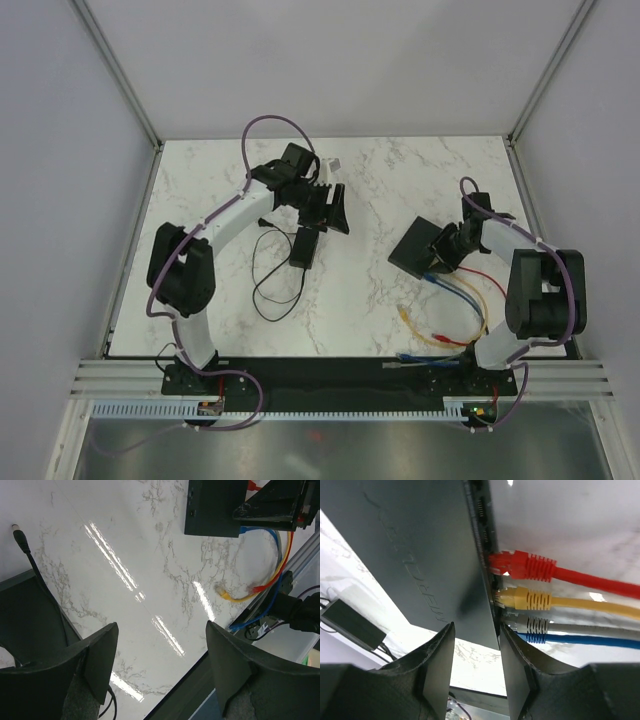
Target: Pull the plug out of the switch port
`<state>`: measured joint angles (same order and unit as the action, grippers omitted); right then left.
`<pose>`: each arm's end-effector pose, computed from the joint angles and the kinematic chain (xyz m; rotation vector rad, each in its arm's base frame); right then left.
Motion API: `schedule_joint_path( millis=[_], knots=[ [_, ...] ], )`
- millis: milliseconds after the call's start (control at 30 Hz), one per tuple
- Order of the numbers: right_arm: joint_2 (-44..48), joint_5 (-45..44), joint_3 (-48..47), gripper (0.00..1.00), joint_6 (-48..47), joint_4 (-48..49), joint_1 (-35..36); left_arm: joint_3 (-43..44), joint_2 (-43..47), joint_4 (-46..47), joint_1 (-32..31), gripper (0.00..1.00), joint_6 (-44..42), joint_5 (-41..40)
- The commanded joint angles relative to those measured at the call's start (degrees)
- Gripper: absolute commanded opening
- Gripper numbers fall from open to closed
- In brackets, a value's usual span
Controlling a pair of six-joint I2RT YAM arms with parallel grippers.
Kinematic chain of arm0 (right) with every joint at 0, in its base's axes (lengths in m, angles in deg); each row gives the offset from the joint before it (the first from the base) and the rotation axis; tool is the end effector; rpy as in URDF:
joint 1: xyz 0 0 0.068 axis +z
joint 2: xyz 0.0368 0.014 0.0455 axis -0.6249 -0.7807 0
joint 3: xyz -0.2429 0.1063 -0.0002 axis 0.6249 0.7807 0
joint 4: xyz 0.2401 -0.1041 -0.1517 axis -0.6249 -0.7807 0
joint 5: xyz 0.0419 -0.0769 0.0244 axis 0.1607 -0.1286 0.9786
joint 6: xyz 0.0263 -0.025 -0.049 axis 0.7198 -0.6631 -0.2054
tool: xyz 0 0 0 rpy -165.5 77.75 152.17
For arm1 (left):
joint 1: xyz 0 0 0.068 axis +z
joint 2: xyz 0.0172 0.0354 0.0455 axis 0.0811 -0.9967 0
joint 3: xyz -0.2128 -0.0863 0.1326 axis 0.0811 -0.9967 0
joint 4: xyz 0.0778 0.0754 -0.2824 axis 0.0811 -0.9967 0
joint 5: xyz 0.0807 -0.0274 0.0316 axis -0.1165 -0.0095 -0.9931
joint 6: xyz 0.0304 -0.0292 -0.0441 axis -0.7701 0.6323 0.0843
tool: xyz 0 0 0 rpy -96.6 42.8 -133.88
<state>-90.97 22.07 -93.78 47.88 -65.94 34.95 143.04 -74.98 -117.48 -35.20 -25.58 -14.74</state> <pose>0.3143 -0.0062 0.1171 1.1765 2.7122 0.5805 0.3746 -0.2467 0.2370 0.5244 2.5987 -0.9512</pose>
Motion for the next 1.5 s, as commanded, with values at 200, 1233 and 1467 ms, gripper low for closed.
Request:
schedule_joint_path(
  millis=[200,1233,1467],
  knots=[
    [-1.73,3.28,-6.49,0.50,-7.16,-1.13,2.58,7.43,-4.83,-1.31,-4.34,0.79,-1.13,3.07],
    [-4.00,4.93,-5.19,0.50,-24.58,-1.58,1.18,25.02,-23.12,-2.37,-15.15,0.72,4.40,-5.81],
    [-4.97,7.04,-2.55,0.48,-17.56,4.64,1.44,25.20,-23.12,-1.93,-15.25,0.72,3.09,-8.18]
  ],
)
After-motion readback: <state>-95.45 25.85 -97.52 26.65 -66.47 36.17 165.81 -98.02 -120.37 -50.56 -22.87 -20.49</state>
